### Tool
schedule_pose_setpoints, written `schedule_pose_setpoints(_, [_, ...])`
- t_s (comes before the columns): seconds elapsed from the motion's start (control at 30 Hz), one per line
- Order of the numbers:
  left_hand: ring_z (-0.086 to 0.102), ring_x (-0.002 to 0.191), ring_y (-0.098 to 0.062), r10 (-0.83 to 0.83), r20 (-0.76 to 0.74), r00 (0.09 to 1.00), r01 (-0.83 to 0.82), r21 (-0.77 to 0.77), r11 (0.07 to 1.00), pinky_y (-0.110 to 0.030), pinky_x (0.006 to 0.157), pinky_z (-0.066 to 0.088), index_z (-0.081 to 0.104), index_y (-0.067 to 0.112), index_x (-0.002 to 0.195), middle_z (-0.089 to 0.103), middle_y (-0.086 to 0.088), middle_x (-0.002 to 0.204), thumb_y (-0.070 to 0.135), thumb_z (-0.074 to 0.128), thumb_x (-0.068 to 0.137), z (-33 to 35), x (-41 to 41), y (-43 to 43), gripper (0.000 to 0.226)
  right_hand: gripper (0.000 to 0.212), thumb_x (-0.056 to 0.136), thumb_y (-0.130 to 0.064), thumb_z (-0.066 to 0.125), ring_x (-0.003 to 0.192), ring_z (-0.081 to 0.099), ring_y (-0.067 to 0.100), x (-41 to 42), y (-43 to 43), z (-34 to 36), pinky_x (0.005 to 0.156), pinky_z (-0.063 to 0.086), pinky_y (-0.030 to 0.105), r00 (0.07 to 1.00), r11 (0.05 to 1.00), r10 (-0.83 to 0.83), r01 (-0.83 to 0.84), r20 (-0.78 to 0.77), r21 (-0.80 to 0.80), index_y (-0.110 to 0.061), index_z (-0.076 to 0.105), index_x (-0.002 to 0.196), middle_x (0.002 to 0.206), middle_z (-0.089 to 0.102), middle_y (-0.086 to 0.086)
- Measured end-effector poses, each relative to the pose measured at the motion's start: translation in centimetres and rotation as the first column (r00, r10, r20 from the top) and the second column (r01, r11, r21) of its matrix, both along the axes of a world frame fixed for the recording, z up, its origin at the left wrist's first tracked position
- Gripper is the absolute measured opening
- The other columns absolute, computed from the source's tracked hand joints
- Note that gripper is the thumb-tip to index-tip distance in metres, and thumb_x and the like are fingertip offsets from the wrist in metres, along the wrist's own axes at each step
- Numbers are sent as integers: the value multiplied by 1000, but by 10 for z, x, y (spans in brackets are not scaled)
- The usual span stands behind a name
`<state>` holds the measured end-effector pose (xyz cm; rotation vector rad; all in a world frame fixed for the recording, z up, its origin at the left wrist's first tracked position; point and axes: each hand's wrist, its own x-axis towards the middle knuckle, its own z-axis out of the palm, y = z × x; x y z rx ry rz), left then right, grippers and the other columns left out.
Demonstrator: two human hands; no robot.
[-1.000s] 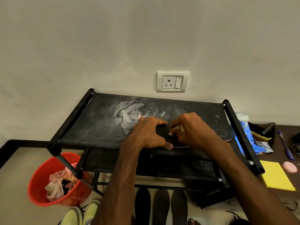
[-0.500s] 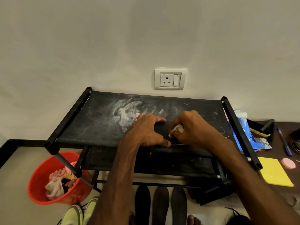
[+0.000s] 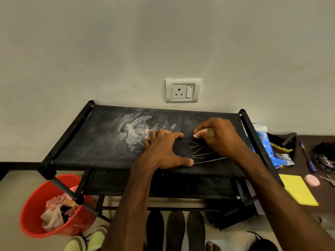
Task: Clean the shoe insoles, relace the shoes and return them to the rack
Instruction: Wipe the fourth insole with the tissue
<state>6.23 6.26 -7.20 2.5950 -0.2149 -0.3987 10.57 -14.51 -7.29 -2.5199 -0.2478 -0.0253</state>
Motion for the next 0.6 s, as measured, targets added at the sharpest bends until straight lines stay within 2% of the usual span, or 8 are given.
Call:
schedule_pose_setpoints(0.13, [17, 142, -27, 14, 9, 1000, -14, -14, 1000, -51, 115, 17, 40, 44, 147, 32, -1, 147, 62, 81, 71, 1, -2, -4, 88, 12, 91, -21, 72, 89, 70, 8, 5, 17, -7, 87, 60, 36, 995, 993, 101, -99, 26, -67, -28, 81, 94, 94, 77, -7])
schedule_pose_setpoints(0.27, [17, 142, -27, 23, 12, 1000, -23, -9, 1000, -52, 115, 16, 41, 45, 146, 34, 0, 147, 64, 81, 69, -2, -2, -2, 89, 17, 94, -14, 68, 86, 69, 12, 9, 29, -10, 84, 61, 38, 989, 981, 144, -141, 15, -135, -25, 80, 93, 92, 76, -3])
schedule_pose_setpoints(0.37, [22, 137, -24, 41, 15, 999, -40, -27, 999, -48, 111, 20, 42, 45, 144, 38, 2, 143, 67, 82, 65, -5, 0, -1, 91, 16, 95, -11, 67, 85, 69, 11, 6, 28, 0, 83, 61, 33, 980, 966, 188, -197, -67, -166, -20, 80, 97, 96, 76, 0])
schedule_pose_setpoints(0.5, [24, 135, -23, 47, 15, 999, -46, -31, 998, -46, 110, 21, 43, 43, 142, 38, 3, 141, 66, 83, 65, -5, 1, -3, 90, 21, 91, -9, 71, 88, 71, 9, -1, 18, 12, 81, 62, 31, 950, 939, 251, -286, -189, -190, -27, 81, 93, 98, 77, -4])
schedule_pose_setpoints(0.6, [23, 133, -23, 37, 18, 999, -36, -14, 999, -46, 109, 23, 42, 43, 143, 37, 2, 140, 65, 83, 67, -5, 1, -4, 89, 16, 90, -12, 74, 86, 70, 10, 0, 22, 6, 81, 62, 35, 974, 956, 204, -220, -103, -192, -26, 80, 94, 95, 76, -4])
